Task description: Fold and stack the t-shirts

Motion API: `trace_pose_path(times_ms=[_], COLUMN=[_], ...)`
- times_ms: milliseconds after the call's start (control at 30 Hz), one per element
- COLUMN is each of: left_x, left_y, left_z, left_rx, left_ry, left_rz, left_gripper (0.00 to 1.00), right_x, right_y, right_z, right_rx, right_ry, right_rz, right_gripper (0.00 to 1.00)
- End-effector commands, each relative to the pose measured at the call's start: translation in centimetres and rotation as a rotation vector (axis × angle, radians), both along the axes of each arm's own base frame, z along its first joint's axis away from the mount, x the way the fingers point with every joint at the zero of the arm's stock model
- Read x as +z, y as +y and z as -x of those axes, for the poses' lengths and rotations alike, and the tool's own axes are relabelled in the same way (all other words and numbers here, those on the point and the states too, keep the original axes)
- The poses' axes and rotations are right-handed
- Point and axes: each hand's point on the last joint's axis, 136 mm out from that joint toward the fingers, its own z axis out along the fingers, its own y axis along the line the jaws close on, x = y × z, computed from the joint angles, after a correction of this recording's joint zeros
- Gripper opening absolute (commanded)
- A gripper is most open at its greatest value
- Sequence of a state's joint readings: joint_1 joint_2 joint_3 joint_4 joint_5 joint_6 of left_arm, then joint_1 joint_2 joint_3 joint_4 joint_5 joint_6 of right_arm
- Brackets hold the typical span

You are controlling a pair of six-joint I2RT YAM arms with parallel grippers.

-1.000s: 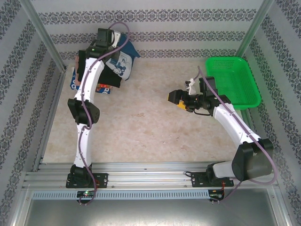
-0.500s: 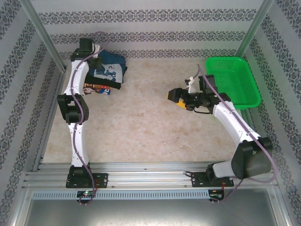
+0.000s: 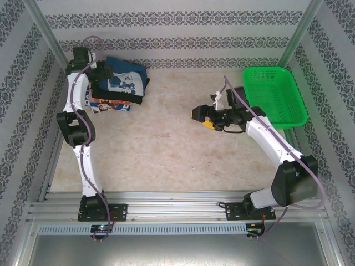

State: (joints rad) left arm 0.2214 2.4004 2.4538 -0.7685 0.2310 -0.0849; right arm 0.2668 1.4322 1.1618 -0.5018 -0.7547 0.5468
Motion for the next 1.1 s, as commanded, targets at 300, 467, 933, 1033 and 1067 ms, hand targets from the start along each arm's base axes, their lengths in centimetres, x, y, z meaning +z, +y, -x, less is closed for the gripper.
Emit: trace_pose_path(times_ms=[300, 467, 933, 1033, 1067], left_x=[11.3, 14.3, 3.0, 0.9, 0.3], left_y=[2.3, -4.3, -14.3, -15.0, -15.2], left_z=[0.0, 1.2, 0.8, -0.1, -0.6], left_rx=[0.201, 0.010, -0.093, -0.078, -0.075], left_ry=[-0.246, -0.253, 0.013, 0.031, 0.026], left_rz=[0.070, 0.021, 0.249, 0.292, 0.304], left_gripper=[1.00, 0.97, 0.11, 0.11, 0.11], right_x=[1.6, 1.6, 1.0, 1.0, 1.0], right_y=[0.4, 0.2, -0.1, -0.4, -0.6], right_z=[0.1, 0.1, 0.2, 0.2, 0.2], right_rx=[0.008, -0.003, -0.003, -0.008, -0.013], right_ry=[-0.052, -0.062, -0.051, -0.049, -0.049], right_rz=[0.010, 0.012, 0.015, 0.012, 0.011], right_gripper=[0.98, 0.98, 0.98, 0.98, 0.98])
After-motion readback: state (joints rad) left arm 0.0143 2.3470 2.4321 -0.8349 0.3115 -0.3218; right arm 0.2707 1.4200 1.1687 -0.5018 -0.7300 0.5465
